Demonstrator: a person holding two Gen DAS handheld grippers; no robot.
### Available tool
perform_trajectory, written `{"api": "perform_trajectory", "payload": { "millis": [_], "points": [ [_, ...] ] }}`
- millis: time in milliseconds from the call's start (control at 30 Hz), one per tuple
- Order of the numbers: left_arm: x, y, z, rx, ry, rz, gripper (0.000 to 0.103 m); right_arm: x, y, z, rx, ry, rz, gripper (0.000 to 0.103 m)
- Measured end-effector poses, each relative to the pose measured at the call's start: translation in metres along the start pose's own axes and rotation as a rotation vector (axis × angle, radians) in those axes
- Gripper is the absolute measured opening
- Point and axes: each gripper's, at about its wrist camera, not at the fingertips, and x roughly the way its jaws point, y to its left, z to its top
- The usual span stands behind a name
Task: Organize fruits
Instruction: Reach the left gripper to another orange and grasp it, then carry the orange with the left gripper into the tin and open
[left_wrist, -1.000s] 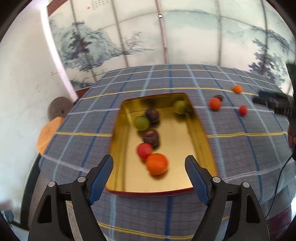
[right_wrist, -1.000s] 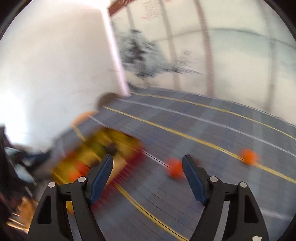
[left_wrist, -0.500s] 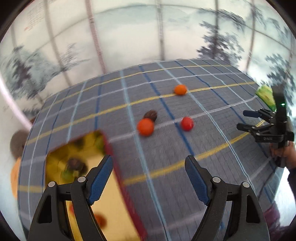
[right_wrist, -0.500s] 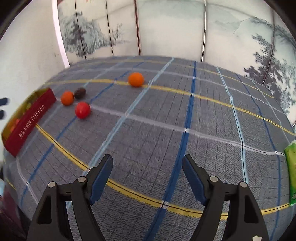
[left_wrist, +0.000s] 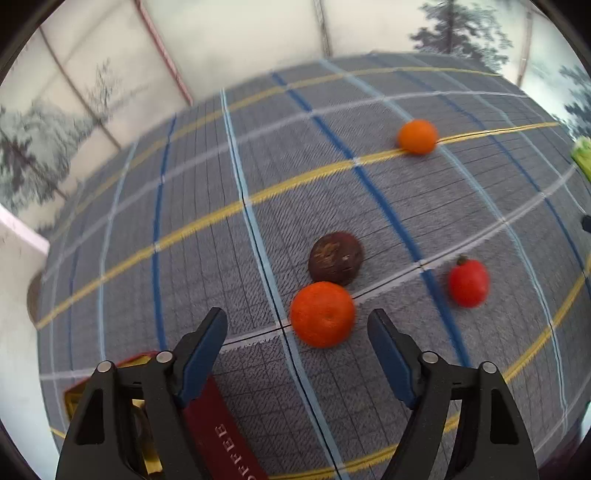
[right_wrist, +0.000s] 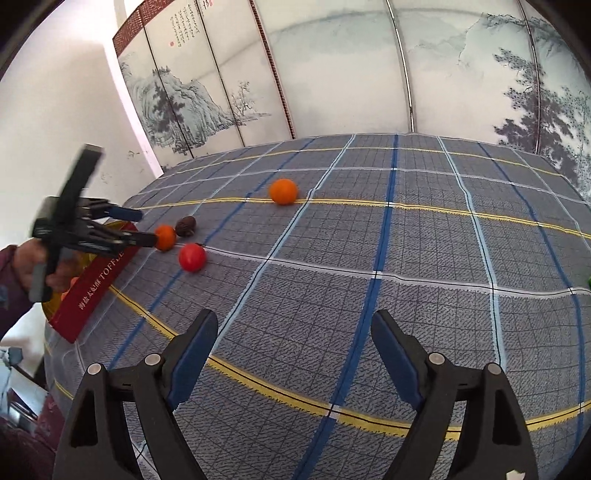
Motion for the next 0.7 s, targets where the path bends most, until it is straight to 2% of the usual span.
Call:
{"api": "perform_trajectory", "payload": {
  "millis": [33, 100, 133, 233, 533, 700],
  "points": [
    [0.004, 0.001, 0.001, -0.010, 0.015, -0.009, 0.068, 0.000, 0.000, 0.000, 0.000, -0.001, 0.004, 0.084],
    [0.009, 0.000, 0.001, -0.020, 0.044, -0.029, 0.051, 0.000, -0.001, 0.000, 0.002, -0.001, 0.010, 0.084],
    [0.009, -0.003, 0.000, -0.025, 0.047, -0.054, 0.035, 0.000, -0.001, 0.000, 0.005, 0.000, 0.013, 0.085],
    [-0.003, -0.016, -0.008, -0.023, 0.028, 0.029, 0.034, 0.001, -0.003, 0.000, 0.011, 0.000, 0.013, 0.089],
    [-0.096, -0.041, -0.052, -0.105, -0.164, 0.065, 0.034, 0.004, -0.005, 0.000, 0.016, 0.012, -0.005, 0.092],
    [-0.132, -0.050, -0.074, -0.120, -0.237, 0.096, 0.034, 0.004, -0.004, 0.000, 0.013, 0.016, -0.022, 0.095]
  ]
}}
